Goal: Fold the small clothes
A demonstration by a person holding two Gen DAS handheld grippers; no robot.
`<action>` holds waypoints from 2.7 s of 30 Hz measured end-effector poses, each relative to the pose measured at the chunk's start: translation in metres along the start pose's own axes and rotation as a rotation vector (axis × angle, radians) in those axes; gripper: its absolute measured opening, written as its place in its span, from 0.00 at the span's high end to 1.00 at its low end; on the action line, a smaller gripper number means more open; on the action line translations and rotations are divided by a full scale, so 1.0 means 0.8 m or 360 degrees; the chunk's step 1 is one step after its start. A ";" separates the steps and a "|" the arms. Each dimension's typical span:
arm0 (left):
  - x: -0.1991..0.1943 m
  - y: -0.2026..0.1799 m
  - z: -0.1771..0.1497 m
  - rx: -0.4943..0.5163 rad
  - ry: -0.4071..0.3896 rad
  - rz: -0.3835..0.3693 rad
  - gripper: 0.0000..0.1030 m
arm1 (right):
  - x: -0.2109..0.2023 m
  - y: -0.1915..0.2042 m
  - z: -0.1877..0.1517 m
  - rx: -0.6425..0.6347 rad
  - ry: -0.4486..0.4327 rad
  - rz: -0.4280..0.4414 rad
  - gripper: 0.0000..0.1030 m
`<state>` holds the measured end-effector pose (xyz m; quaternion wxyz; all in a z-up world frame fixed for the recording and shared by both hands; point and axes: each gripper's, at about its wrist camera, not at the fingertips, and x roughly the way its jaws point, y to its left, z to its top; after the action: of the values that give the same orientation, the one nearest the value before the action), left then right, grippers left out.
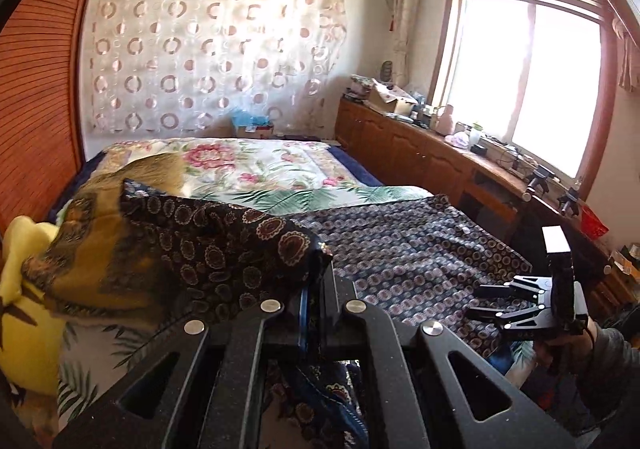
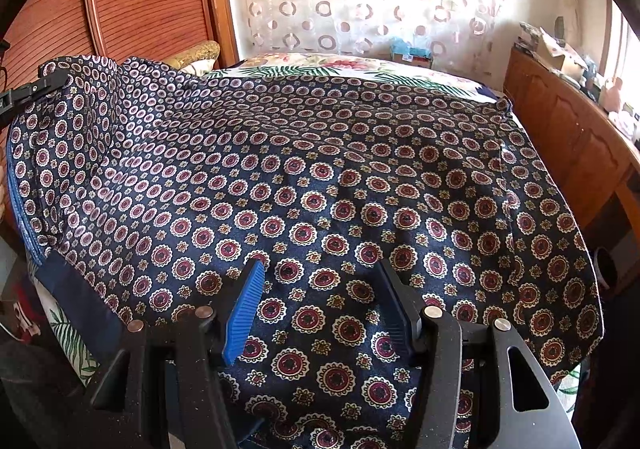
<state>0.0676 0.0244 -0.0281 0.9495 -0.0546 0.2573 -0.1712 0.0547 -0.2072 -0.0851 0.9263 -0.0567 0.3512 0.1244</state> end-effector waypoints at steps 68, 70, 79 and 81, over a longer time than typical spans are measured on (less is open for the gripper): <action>0.051 0.041 -0.024 0.0001 0.0231 0.0121 0.28 | 0.125 0.030 0.115 -0.0135 0.0120 0.0186 0.43; 0.051 0.041 -0.025 -0.0001 0.0230 0.0123 0.28 | 0.126 0.032 0.113 -0.0145 0.0116 0.0180 0.43; 0.050 0.042 -0.027 -0.0004 0.0233 0.0124 0.28 | 0.116 0.058 0.102 -0.0279 0.0077 0.0208 0.86; 0.051 0.042 -0.027 -0.0004 0.0235 0.0124 0.28 | 0.111 0.063 0.100 -0.0298 0.0040 0.0202 0.93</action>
<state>0.0995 0.0410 -0.0722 0.9338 -0.0328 0.3287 -0.1374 0.1560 -0.1262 -0.0849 0.9027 -0.1221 0.3526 0.2144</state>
